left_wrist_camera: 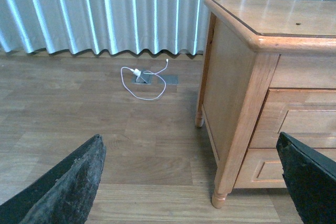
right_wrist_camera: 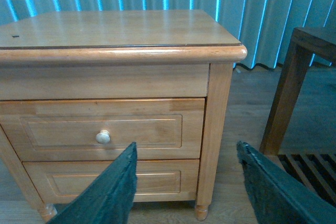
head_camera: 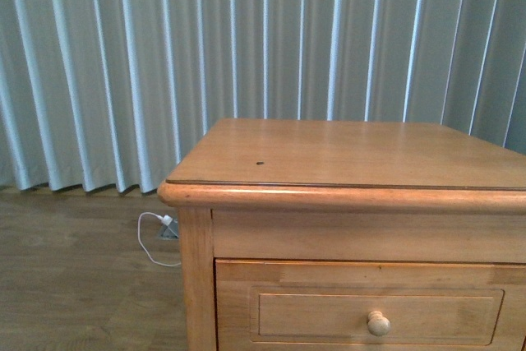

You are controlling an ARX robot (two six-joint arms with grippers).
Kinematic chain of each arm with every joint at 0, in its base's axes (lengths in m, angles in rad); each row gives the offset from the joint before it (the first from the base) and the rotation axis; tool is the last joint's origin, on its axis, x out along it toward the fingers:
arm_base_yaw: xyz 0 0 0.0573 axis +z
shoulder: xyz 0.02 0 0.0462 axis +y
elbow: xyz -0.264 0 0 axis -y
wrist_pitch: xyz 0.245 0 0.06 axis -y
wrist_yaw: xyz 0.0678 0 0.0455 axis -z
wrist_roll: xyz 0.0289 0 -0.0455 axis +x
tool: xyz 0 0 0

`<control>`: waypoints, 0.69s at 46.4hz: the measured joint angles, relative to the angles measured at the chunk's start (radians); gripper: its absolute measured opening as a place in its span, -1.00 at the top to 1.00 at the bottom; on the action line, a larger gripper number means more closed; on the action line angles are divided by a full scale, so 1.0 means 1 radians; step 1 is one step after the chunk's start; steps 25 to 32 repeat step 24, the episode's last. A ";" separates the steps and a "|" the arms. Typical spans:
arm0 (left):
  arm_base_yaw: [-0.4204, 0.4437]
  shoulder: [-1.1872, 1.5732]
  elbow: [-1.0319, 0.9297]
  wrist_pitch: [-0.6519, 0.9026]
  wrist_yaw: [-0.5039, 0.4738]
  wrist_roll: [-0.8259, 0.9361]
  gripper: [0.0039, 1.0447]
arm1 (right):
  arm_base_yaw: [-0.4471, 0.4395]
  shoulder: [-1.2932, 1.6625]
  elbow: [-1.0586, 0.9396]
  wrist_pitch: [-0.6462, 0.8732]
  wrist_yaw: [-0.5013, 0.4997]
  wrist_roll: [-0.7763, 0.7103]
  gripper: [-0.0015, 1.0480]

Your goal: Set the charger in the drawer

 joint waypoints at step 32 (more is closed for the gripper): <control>0.000 0.000 0.000 0.000 0.000 0.000 -0.89 | 0.000 0.000 0.000 0.000 0.000 0.000 -0.83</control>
